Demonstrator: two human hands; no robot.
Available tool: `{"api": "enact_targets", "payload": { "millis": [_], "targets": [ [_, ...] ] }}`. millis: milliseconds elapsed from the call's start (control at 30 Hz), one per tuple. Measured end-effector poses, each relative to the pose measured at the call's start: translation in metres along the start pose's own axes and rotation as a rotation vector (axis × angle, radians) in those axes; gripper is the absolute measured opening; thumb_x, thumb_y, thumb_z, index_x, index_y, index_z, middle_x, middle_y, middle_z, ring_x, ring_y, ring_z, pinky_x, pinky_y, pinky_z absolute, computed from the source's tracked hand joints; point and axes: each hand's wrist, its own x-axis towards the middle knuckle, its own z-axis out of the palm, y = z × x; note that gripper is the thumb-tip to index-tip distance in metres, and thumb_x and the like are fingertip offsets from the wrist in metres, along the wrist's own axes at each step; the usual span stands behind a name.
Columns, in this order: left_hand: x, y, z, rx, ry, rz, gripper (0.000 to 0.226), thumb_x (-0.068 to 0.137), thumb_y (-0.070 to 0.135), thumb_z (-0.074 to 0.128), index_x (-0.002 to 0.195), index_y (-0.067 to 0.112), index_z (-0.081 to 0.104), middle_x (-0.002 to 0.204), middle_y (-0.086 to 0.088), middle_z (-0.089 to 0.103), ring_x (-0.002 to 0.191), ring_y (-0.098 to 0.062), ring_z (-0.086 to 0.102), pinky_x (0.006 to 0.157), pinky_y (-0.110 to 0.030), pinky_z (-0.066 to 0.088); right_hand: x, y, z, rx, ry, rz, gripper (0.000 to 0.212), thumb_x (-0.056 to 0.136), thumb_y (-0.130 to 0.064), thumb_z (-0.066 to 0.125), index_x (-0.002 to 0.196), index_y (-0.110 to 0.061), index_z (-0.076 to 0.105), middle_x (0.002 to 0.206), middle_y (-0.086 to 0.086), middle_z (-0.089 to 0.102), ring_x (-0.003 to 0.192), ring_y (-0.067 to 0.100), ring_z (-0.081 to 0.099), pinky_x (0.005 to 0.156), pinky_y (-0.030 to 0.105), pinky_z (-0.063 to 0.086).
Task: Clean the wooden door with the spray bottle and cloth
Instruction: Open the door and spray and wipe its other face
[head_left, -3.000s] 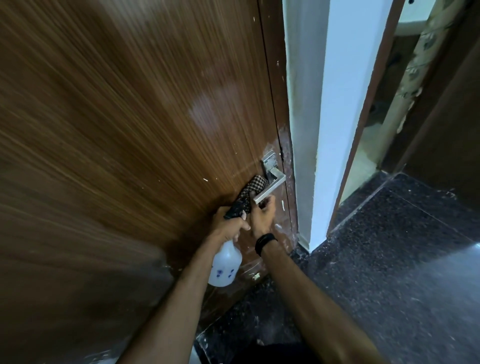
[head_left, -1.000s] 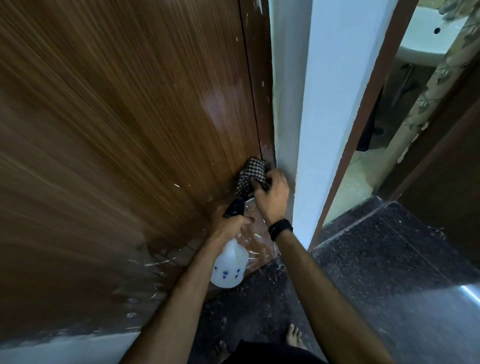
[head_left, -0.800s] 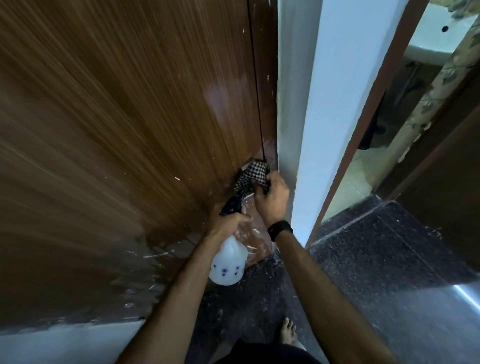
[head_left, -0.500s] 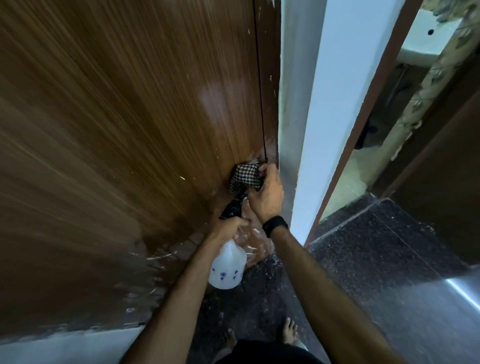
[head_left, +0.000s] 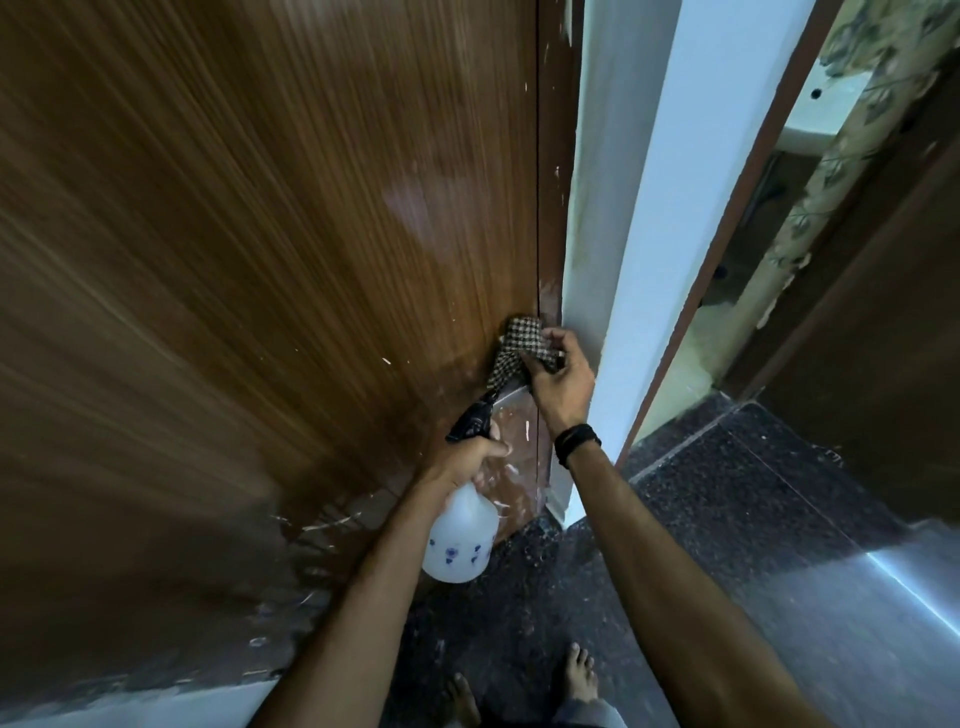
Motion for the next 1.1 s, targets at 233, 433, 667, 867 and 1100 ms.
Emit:
{"api": "enact_targets", "payload": {
  "millis": [233,433,667,867,1100],
  "targets": [
    [-0.004,-0.003,0.013,-0.003,0.043,-0.147,0.03,0.088,0.009,0.072,0.062,0.01,0.056,0.036,0.006,0.039,0.038,-0.01,0.035,0.041,-0.02,0.033,-0.017,0.007,-0.002,-0.131,-0.02,0.084,0.029,0.079,-0.007,0.076,0.093,-0.026,0.059,0.095,0.003,0.065,0.09,0.024,0.058,0.075,0.035,0.046],
    [-0.008,0.002,0.008,0.059,0.061,-0.138,0.029,0.09,0.012,0.071,0.065,0.012,0.056,0.029,0.01,0.037,0.025,-0.003,0.033,0.036,-0.018,0.03,-0.007,-0.008,0.006,0.083,-0.02,0.443,0.021,0.078,-0.025,0.074,0.093,-0.028,0.058,0.106,0.003,0.07,0.1,0.027,0.066,0.088,0.044,0.054],
    [-0.009,0.007,-0.004,0.074,0.0,-0.15,0.024,0.09,0.012,0.07,0.069,0.011,0.059,0.03,0.008,0.038,0.025,-0.004,0.032,0.038,-0.019,0.028,-0.039,0.005,-0.006,0.207,0.001,0.371,0.017,0.086,-0.011,0.068,0.095,-0.022,0.06,0.102,0.006,0.071,0.094,0.022,0.066,0.085,0.046,0.055],
    [-0.007,0.001,-0.007,0.061,-0.028,-0.202,0.034,0.089,0.012,0.071,0.06,0.013,0.053,0.032,0.007,0.034,0.032,-0.008,0.031,0.048,-0.027,0.028,-0.033,-0.004,0.004,-0.006,0.002,0.357,0.017,0.084,-0.008,0.065,0.094,-0.021,0.058,0.094,-0.002,0.068,0.091,0.023,0.064,0.083,0.044,0.054],
    [-0.003,-0.008,-0.021,0.093,-0.032,-0.176,0.021,0.089,0.016,0.072,0.071,0.011,0.062,0.037,0.006,0.04,0.046,-0.012,0.035,0.052,-0.027,0.031,-0.055,-0.003,0.007,0.135,0.129,0.381,0.036,0.087,-0.003,0.058,0.096,-0.037,0.051,0.099,-0.002,0.07,0.09,0.02,0.065,0.08,0.043,0.054]
  ]
}}
